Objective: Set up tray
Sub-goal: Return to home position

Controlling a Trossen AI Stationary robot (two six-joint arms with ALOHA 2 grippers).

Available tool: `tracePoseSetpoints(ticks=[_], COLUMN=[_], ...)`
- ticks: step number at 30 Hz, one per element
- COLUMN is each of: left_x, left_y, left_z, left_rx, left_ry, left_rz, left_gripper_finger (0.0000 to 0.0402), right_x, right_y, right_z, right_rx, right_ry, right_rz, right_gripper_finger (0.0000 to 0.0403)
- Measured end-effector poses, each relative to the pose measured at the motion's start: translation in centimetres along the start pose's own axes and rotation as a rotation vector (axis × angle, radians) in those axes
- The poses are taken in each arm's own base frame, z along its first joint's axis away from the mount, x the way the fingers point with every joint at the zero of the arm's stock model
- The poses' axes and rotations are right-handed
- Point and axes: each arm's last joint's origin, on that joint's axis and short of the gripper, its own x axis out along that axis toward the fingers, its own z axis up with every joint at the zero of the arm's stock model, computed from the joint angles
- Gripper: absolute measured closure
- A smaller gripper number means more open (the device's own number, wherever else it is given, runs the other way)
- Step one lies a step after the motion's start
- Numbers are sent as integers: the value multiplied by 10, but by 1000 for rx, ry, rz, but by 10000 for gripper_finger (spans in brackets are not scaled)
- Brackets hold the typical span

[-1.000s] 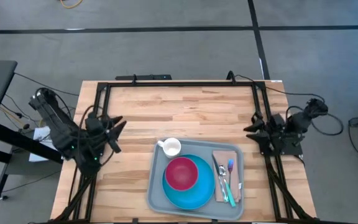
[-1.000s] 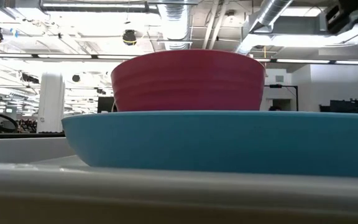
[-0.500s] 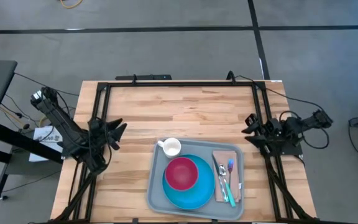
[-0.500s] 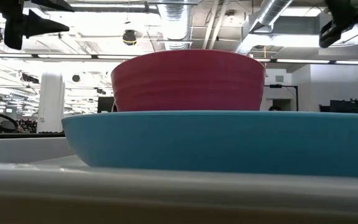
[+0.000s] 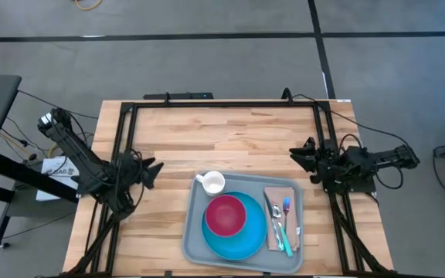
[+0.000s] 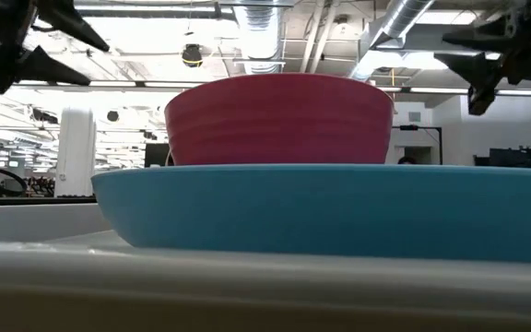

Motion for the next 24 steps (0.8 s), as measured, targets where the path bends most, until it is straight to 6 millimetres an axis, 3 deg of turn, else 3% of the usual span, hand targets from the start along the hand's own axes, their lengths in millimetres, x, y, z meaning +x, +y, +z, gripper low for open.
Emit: tracePoseSetpoints(ticks=[4,8,11,14,15,20,24], left_x=[2,4,8,7,6,-4,-22], left_y=[-9,-18,-20,-20,-17,-2,-16], left_z=[-16,-36,-42,-32,-27,-1,22], left_rx=[178,127,211,302,306,158,151], left_ry=[114,215,81,-240,-277,-236,-190], left_rz=[20,34,1,-91,-103,-144,-210], left_gripper_finger=[122,122,122,122,122,122,122], right_x=[0,0,0,0,0,0,0], right_y=[-2,-1,-1,-1,-1,-2,1], right_z=[-4,-3,-3,-4,-4,-5,2], right_rx=[20,58,61,56,55,25,84], right_ry=[44,33,29,41,42,53,-19], right_rz=[-16,-12,-10,-14,-16,-21,20], right_gripper_finger=[280,280,280,280,280,280,280])
